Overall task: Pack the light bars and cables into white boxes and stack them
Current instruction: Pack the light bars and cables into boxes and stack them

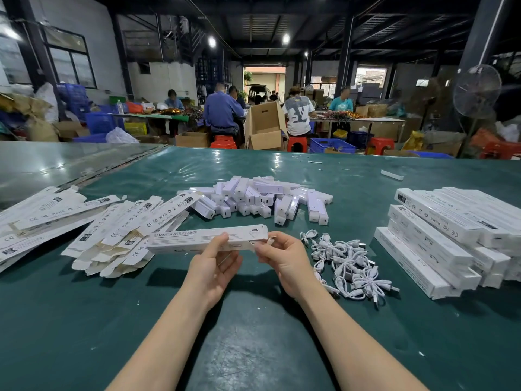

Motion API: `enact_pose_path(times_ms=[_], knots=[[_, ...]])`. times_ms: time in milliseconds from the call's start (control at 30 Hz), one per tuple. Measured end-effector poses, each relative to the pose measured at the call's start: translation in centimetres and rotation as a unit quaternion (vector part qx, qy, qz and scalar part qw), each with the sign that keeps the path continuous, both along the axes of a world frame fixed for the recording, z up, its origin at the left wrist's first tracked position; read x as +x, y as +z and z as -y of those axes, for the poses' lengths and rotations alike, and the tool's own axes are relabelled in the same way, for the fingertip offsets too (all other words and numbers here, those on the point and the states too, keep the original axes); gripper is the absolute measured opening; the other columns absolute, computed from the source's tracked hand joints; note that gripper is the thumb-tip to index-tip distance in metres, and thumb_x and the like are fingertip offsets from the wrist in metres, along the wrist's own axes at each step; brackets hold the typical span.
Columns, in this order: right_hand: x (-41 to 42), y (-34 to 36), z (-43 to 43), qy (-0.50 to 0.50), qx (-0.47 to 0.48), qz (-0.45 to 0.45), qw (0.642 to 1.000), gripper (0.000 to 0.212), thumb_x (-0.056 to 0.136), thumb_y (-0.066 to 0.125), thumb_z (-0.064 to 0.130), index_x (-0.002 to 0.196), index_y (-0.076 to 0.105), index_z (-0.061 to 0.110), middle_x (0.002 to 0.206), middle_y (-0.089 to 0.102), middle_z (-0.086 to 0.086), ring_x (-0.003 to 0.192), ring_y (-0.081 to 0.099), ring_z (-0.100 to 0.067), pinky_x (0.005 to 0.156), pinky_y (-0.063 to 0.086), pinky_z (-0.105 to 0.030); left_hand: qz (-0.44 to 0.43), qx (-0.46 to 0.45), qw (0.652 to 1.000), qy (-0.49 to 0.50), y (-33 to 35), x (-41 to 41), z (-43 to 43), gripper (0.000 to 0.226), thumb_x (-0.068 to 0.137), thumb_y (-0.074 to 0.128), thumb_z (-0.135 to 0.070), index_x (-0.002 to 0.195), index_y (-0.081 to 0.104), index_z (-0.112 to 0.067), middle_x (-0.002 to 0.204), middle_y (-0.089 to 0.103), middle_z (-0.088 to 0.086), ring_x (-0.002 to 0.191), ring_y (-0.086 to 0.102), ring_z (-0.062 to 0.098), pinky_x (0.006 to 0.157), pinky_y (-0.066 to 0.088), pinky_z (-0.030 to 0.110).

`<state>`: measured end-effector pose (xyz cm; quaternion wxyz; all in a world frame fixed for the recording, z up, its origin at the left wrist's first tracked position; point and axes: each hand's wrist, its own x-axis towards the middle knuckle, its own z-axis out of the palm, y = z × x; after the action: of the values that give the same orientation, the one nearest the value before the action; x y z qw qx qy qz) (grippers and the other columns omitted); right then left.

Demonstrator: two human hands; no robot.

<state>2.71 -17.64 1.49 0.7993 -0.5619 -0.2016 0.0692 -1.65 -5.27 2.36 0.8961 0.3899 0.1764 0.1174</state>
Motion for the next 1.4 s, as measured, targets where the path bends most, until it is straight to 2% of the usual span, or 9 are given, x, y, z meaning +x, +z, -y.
enact_pose_path(times_ms=[200,333,467,800,1033,1133,1233,1300,1400], knots=[[-0.2,0.4,-0.2,0.059,0.044,-0.048,0.996,0.025,0.081,0.051,-0.016,0.069,0.063,0.002,0.068,0.066,-0.003,0.064,0.059,-0.014,0.06,0.053,-0.02,-0.012,-0.038,0.999,0.0,0.2,0.0,-0.3,0.011,0.09,0.057,-0.019,0.082,0.056,-0.011,0.048,0.06,0.002,0.069,0.053,0.016,0.045,0.053,0.019],[-0.6,0.7,-0.6,0.125,0.101,-0.089,0.983,0.015,0.079,0.053,0.001,0.077,0.068,0.001,0.072,0.07,-0.005,0.062,0.062,-0.013,0.06,0.054,-0.022,-0.008,-0.072,0.997,-0.002,0.3,-0.1,-0.4,0.014,0.091,0.056,-0.02,0.084,0.055,-0.008,0.06,0.06,0.007,0.071,0.055,0.015,0.045,0.053,0.02],[-0.6,0.7,-0.7,0.134,0.108,-0.095,0.98,0.029,0.092,0.043,0.005,0.077,0.068,0.003,0.074,0.071,-0.004,0.061,0.064,-0.01,0.061,0.055,-0.022,-0.001,-0.077,0.997,0.003,0.5,-0.1,-0.2,0.014,0.091,0.056,-0.018,0.084,0.054,-0.007,0.07,0.058,0.008,0.072,0.056,0.015,0.046,0.054,0.02],[-0.8,1.0,-0.7,0.059,0.227,-0.193,0.953,0.017,0.086,0.048,-0.009,0.076,0.06,-0.002,0.065,0.069,-0.013,0.057,0.067,-0.017,0.058,0.057,-0.025,0.005,-0.067,0.998,-0.006,0.2,-0.1,-0.1,0.009,0.09,0.057,-0.016,0.085,0.056,-0.009,0.053,0.063,0.003,0.071,0.057,0.014,0.047,0.054,0.021],[-0.8,0.9,-1.0,-0.029,0.201,-0.197,0.959,0.023,0.087,0.053,-0.006,0.071,0.048,0.009,0.055,0.065,-0.004,0.045,0.059,-0.008,0.044,0.05,-0.018,0.001,-0.043,0.999,-0.027,-0.1,0.0,0.1,0.007,0.089,0.058,-0.015,0.086,0.057,-0.008,0.062,0.062,0.006,0.072,0.057,0.016,0.049,0.055,0.021],[-0.9,0.8,-1.0,-0.064,0.17,-0.17,0.969,0.02,0.088,0.053,-0.004,0.075,0.054,0.011,0.055,0.065,-0.001,0.044,0.056,-0.006,0.042,0.048,-0.017,-0.003,-0.045,0.999,-0.027,-0.1,-0.1,0.3,0.008,0.089,0.058,-0.016,0.085,0.057,-0.008,0.072,0.058,0.008,0.073,0.057,0.016,0.049,0.055,0.021],[-1.0,0.7,-1.3,-0.086,0.16,-0.169,0.969,0.018,0.087,0.055,-0.004,0.074,0.058,0.008,0.054,0.064,0.002,0.046,0.059,-0.005,0.043,0.048,-0.016,0.008,-0.089,0.996,-0.025,0.1,-0.3,0.1,0.013,0.089,0.057,-0.02,0.083,0.056,-0.009,0.069,0.061,0.006,0.069,0.058,0.014,0.049,0.055,0.021],[-1.0,0.5,-1.4,-0.102,0.161,-0.183,0.964,0.016,0.086,0.056,-0.005,0.074,0.059,0.006,0.055,0.063,0.0,0.046,0.058,-0.005,0.042,0.049,-0.016,0.027,-0.146,0.988,-0.029,0.3,-0.4,0.0,0.019,0.089,0.056,-0.025,0.078,0.056,-0.01,0.06,0.064,0.004,0.057,0.062,0.011,0.05,0.055,0.021],[-0.9,0.2,-1.2,-0.135,0.102,-0.142,0.975,0.015,0.085,0.059,-0.005,0.076,0.056,0.007,0.064,0.058,-0.005,0.043,0.054,-0.005,0.044,0.048,-0.016,0.047,-0.163,0.981,-0.094,0.5,-0.8,0.3,0.022,0.081,0.058,-0.029,0.081,0.06,-0.007,0.067,0.069,0.006,0.053,0.066,0.012,0.054,0.057,0.022]])
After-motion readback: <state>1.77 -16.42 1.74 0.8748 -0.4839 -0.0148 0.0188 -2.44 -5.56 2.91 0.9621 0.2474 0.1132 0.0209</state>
